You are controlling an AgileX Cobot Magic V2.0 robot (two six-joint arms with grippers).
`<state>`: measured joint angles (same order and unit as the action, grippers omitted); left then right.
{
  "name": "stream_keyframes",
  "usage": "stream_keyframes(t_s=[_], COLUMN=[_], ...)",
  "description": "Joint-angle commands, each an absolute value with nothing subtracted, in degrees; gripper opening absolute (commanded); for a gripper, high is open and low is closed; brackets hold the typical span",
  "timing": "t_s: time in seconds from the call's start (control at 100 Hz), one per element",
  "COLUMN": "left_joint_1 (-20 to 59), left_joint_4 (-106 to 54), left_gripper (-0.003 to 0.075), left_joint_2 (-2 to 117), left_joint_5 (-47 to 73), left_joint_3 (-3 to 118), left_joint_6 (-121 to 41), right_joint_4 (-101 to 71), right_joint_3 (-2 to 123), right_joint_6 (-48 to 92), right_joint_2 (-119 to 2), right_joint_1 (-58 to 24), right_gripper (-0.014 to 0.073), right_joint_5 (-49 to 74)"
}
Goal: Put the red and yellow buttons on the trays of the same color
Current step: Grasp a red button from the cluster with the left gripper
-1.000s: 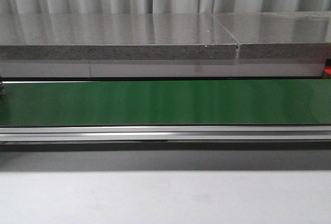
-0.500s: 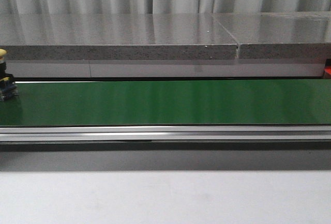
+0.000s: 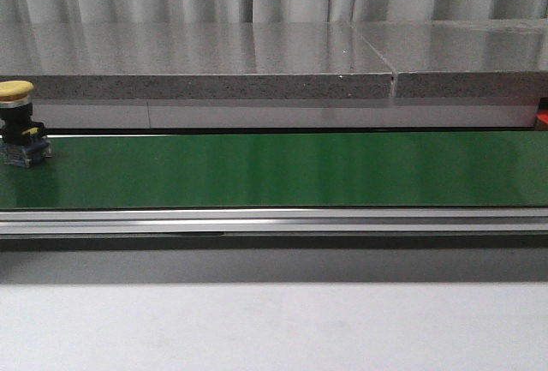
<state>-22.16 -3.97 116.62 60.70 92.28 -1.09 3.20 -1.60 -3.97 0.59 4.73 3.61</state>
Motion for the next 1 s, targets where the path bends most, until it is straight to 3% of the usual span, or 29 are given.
stream_keyframes(t_s=[0.0,0.12,0.29,0.69,0.99], left_joint_1=[-22.38,-22.38,-22.38,-22.15,-17.62], left_joint_4=[-4.58,-4.58,-4.58,-4.58,-4.58], left_gripper=[0.0359,0.028,0.0227,0.022,0.0221], left_joint_2=[113.84,113.84,113.84,106.82,97.36], left_joint_5=[60.35,59.99,59.38,60.85,65.95], left_joint_3=[93.52,93.52,93.52,93.52,93.52], left_joint_6=[-0.36,-0.36,-0.36,-0.94,-1.21], right_joint_4=[3.13,3.13,3.13,3.13,3.13], right_joint_3=[-0.69,-0.69,-0.69,-0.69,-0.69], right_joint_6=[-3.64,-3.64,-3.64,-3.64,-3.64], right_joint_2=[1.14,1.14,1.14,1.14,1.14], right_joint_1=[4.86,4.86,4.86,4.86,4.86], right_gripper=[-0.0066,-0.0066,-0.0066,-0.0066,-0.0066], right_joint_5=[-0.86,-0.86,-0.86,-0.86,-0.86])
